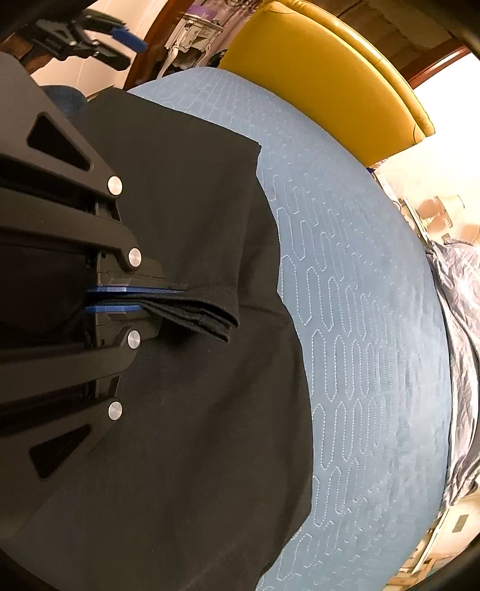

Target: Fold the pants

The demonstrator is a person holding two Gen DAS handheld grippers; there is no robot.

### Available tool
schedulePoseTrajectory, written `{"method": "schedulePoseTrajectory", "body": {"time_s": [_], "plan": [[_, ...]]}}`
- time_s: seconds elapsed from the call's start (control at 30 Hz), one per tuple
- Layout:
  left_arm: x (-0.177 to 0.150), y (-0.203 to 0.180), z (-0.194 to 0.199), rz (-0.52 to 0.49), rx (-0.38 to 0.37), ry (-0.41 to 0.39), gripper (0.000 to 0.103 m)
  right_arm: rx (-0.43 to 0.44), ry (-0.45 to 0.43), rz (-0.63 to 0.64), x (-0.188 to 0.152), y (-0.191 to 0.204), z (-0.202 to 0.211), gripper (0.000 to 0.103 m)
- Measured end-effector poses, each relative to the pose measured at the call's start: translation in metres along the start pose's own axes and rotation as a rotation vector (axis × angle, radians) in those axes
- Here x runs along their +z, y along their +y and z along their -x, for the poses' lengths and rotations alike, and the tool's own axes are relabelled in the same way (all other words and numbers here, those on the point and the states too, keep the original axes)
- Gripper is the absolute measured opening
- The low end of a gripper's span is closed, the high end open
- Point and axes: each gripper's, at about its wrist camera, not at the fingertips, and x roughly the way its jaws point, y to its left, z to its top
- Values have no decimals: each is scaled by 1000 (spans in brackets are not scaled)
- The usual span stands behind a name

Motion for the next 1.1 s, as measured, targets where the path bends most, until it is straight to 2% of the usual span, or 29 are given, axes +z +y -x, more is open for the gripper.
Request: {"method": "schedulePoseTrajectory", "body": {"time_s": [0.03, 0.1, 0.17, 0.47, 0.7, 0.83, 0.93, 1.0, 1.07, 1.1], "plan": [[3, -4, -4, -1, -21, 10, 65, -3, -3, 0, 0, 1, 0, 5], [7, -9, -16, 10, -58, 42, 48, -11, -10, 1, -1, 2, 0, 5], [9, -15, -25, 5, -77, 63, 42, -18, -16, 4, -2, 4, 1, 5], [-1, -27, -50, -13, -86, 125, 42, -31, -38, 10, -5, 9, 5, 5], [-4, -32, -59, -34, -79, 144, 42, -36, -41, 3, -12, 5, 7, 5], [9, -28, -51, -10, -110, 130, 42, -28, -34, -7, -15, 1, 5, 4], [34, -30, -57, -41, -139, 107, 42, -16, -31, -10, -13, -1, 3, 4], [56, -26, -76, -5, -204, 151, 42, 1, -27, -20, -13, -6, 3, 4], [72, -23, -97, -15, -177, 171, 42, 20, -26, -44, -13, -10, 4, 4], [78, -21, -104, -17, -189, 178, 45, 39, -21, -64, -12, -14, 4, 6]]}}
